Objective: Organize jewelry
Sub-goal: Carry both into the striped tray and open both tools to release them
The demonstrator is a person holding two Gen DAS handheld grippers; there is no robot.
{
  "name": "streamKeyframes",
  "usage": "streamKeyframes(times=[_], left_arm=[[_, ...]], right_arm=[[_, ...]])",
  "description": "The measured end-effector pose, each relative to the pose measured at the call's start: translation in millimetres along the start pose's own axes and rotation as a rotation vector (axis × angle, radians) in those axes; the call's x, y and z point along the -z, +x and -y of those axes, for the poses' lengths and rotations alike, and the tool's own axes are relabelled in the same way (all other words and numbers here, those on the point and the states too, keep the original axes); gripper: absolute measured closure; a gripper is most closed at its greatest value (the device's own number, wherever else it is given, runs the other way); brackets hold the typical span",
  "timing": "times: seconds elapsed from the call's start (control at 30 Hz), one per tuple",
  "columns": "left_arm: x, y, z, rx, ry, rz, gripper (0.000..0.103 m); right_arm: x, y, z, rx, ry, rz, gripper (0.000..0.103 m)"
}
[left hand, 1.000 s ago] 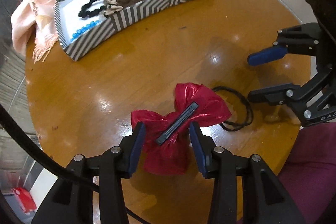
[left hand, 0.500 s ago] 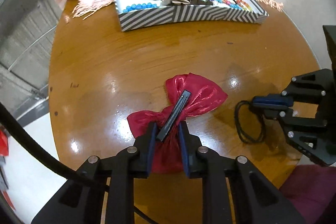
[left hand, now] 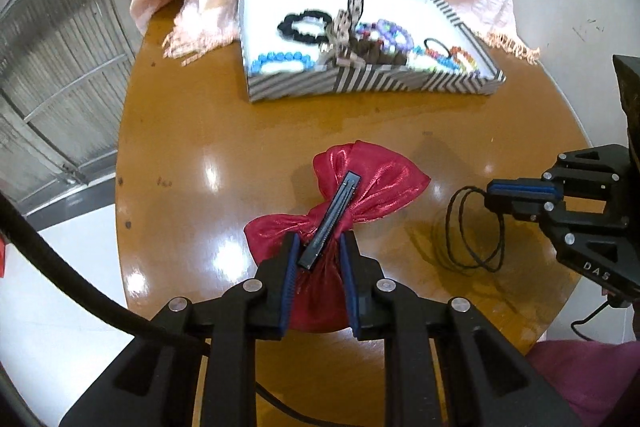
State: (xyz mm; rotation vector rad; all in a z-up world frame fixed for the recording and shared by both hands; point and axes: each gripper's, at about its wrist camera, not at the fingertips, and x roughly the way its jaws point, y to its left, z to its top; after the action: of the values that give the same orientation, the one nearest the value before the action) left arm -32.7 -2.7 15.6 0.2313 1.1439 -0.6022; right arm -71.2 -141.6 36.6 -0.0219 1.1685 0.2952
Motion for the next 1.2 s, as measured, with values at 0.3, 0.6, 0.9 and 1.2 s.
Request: streamKeyframes(times=[0.3, 0.6, 0.9, 1.2], left_arm=[[-47.7, -19.4, 3.2, -0.029, -0.015, 0.091, 0.097], [-112.3, -4.8, -4.3, -0.088, -0.065, 0.116, 0.097], [-180.5, 33.7, -11.9, -0.089, -0.142, 0.084, 0.097], [-228.0, 94.2, -19.8, -0.113, -0.204, 0.016, 0.097]], right_arm=[[-27.9, -36.3, 45.9, 0.08, 0.062, 0.092, 0.099], [-68.6, -43.9, 107.8, 0.149, 0.131, 0.146, 0.099], [-112.5, -5.8, 178.9, 0.183, 0.199, 0.124, 0.099], [-137.8, 44.7, 237.5, 0.167, 0.292, 0.095, 0.099]])
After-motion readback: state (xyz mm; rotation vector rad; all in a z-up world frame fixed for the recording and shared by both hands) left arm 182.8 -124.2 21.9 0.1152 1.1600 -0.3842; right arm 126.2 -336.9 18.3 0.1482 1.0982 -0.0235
